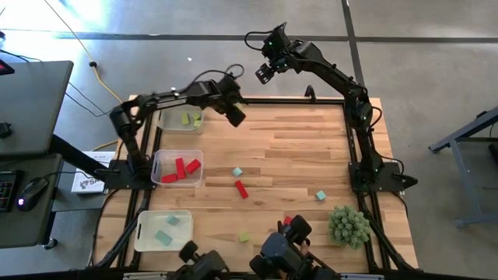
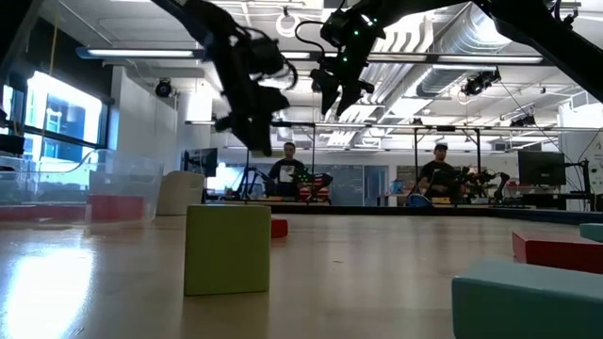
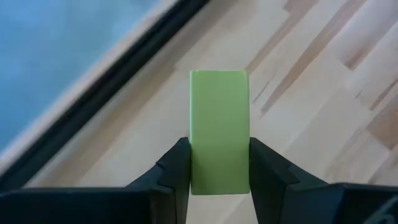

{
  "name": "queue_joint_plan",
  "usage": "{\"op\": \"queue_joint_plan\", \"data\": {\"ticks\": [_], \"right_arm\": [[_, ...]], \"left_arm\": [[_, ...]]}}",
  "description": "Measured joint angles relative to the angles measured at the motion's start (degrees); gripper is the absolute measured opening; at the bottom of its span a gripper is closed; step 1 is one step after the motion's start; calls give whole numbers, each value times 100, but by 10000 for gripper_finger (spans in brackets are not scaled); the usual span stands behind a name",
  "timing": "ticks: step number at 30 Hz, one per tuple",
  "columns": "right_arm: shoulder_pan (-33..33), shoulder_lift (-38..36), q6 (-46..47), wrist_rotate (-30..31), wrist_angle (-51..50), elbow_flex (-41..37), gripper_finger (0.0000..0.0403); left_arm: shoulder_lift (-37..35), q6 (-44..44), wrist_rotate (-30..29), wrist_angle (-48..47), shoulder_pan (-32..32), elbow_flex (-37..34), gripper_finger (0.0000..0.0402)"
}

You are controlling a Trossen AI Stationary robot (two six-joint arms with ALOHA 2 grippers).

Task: Sort & place blocks by color
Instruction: Put the top light green block into the gray bin

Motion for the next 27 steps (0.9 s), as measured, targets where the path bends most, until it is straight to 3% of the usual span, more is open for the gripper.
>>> {"op": "queue_joint_plan", "data": {"ticks": [10, 16, 27], "right_arm": [[1, 1, 121, -337, -12, 0, 239], [65, 1, 117, -389, -10, 0, 239], [142, 1, 145, -411, 28, -1, 239]], "left_arm": [[-1063, 52, -961, -1579, 623, -73, 99], [-1416, -150, -831, -1811, 1099, -736, 99], [-1509, -348, -781, -1787, 1419, -1868, 99]]}}
